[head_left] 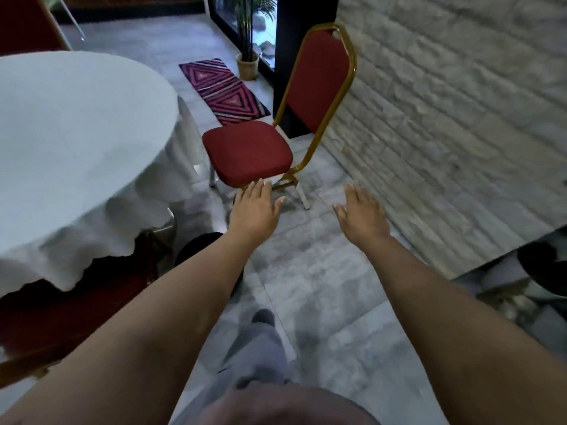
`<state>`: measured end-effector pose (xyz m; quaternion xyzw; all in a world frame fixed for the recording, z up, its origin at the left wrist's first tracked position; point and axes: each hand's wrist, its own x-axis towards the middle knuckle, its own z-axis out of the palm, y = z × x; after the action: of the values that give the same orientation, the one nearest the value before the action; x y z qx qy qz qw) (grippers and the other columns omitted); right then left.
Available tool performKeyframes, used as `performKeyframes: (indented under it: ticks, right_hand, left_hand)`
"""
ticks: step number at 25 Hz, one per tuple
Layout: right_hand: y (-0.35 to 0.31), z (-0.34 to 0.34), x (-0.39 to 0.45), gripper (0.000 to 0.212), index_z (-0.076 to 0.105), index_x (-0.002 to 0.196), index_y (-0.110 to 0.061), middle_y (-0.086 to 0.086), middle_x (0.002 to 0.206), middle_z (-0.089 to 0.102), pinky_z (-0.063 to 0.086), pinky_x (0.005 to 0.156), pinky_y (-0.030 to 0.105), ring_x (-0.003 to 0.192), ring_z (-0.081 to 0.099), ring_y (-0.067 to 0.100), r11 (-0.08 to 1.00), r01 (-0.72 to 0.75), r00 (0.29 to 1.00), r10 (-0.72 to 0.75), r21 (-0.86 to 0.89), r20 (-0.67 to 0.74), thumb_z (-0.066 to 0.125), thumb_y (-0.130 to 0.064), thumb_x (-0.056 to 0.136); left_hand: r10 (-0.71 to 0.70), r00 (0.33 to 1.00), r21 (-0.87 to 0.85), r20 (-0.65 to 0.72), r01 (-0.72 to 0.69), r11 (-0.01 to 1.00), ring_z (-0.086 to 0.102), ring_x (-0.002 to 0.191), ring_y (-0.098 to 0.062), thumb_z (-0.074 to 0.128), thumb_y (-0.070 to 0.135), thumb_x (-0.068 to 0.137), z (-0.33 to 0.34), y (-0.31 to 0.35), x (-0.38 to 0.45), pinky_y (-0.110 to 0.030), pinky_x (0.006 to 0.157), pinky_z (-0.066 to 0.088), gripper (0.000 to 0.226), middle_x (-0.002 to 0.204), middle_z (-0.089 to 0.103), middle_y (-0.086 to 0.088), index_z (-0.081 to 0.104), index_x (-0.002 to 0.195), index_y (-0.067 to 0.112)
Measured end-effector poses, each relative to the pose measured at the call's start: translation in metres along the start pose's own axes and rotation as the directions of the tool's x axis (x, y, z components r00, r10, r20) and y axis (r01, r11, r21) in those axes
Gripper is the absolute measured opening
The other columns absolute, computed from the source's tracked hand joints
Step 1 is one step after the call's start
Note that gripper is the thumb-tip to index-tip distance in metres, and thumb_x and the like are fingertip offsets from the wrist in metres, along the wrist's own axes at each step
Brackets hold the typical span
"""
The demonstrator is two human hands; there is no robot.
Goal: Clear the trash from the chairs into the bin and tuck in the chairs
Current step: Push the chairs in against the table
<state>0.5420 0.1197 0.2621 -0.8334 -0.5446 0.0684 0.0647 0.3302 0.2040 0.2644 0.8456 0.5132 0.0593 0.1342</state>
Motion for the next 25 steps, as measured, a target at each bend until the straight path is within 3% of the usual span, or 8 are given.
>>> performKeyframes:
  ticks: [8,14,19,25]
  right_hand:
    - [0.048,-0.015,0.187,0.059,0.024,0.154,-0.013,0.011,0.164,0.016,0.02,0.119,0.045,0.149,0.02,0.028,0.998,-0.046,0.999,0.046,0.032,0.027,0.031,-0.043,0.104]
    - [0.064,-0.044,0.347,0.059,0.026,0.153,-0.011,0.012,0.162,0.021,0.023,0.119,0.046,0.148,0.023,0.029,0.995,0.005,0.998,0.0,0.1,-0.055,0.033,-0.043,0.103]
    - [0.085,-0.054,0.455,0.061,0.019,0.156,-0.012,0.008,0.164,0.017,0.021,0.12,0.045,0.149,0.021,0.026,0.985,0.041,0.995,-0.025,0.165,-0.095,0.031,-0.042,0.103]
    - [0.118,-0.075,0.611,0.063,0.011,0.157,-0.014,0.007,0.165,0.009,0.017,0.122,0.044,0.151,0.013,0.025,0.975,0.191,0.979,-0.181,0.116,-0.09,0.031,-0.041,0.104]
  left_hand:
    - [0.014,0.998,-0.044,0.06,-0.012,0.999,0.015,0.15,-0.025,0.023,0.046,0.104,0.008,0.036,0.197,-0.044,0.123,0.008,0.061,0.161,0.022,-0.01,0.023,0.154,0.012]
    - [-0.003,0.999,-0.048,0.038,0.005,0.999,0.011,0.151,-0.025,0.022,0.045,0.104,-0.015,0.061,0.347,-0.041,0.123,0.006,0.063,0.163,0.017,-0.01,0.019,0.155,0.009]
    - [0.013,1.0,-0.096,0.005,-0.012,0.995,0.01,0.151,-0.023,0.023,0.046,0.104,-0.007,0.088,0.434,-0.041,0.123,0.007,0.064,0.163,0.015,-0.011,0.015,0.156,0.01]
    - [-0.112,0.993,-0.187,-0.025,0.106,0.977,0.005,0.152,-0.022,0.025,0.045,0.104,0.017,0.145,0.559,-0.038,0.123,0.003,0.065,0.164,0.009,-0.01,0.01,0.157,0.01]
